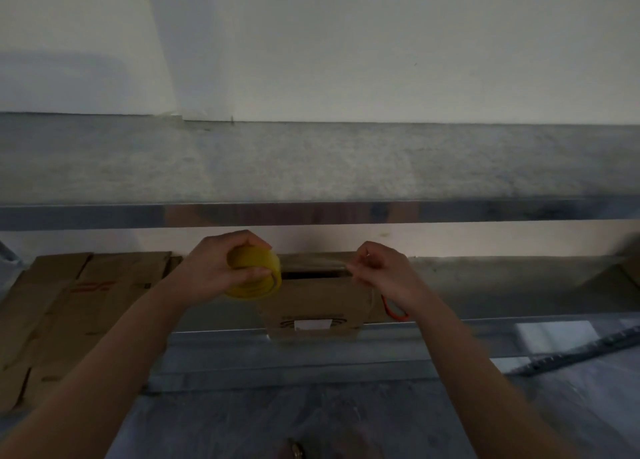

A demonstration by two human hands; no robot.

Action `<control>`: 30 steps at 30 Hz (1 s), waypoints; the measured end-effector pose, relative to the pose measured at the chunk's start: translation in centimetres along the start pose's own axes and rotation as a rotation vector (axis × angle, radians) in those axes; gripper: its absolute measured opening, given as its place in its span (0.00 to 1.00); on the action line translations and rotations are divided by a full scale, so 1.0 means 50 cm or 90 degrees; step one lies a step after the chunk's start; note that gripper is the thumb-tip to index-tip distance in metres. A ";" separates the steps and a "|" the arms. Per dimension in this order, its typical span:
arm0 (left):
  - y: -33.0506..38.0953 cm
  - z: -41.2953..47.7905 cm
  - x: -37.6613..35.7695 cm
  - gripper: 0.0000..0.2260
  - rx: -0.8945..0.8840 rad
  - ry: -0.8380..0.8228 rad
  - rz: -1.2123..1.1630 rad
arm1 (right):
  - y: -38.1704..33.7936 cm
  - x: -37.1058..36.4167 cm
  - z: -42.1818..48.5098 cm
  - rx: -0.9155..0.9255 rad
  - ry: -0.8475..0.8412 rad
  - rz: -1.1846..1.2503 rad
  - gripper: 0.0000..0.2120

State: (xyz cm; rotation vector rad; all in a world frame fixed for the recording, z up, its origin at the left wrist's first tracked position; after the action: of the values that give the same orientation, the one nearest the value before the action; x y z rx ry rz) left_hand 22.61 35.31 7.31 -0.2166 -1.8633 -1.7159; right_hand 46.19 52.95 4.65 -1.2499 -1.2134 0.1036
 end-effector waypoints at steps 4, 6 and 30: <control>-0.010 -0.003 -0.018 0.13 -0.017 0.019 0.210 | 0.015 0.010 -0.006 -0.005 0.024 -0.077 0.07; -0.014 -0.003 -0.029 0.14 -0.020 0.038 0.309 | 0.021 0.022 -0.007 -0.004 0.043 -0.095 0.08; 0.019 0.060 -0.055 0.18 0.088 0.015 0.176 | 0.154 0.061 0.042 -0.077 0.029 0.035 0.07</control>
State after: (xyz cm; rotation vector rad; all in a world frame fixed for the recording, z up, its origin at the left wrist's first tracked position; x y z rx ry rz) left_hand 24.41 39.06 6.71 -0.3775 -1.8307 -1.3930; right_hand 49.99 59.33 0.44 -1.3843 -1.1596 0.0417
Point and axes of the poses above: each hand's wrist, its own z-axis towards the middle knuckle, its own x-axis out of the back of the hand, y = z × x, the point moved 2 cm from there along z, towards the middle knuckle, and after that the axes turned 12 degrees about -z, right-handed, at the moved point
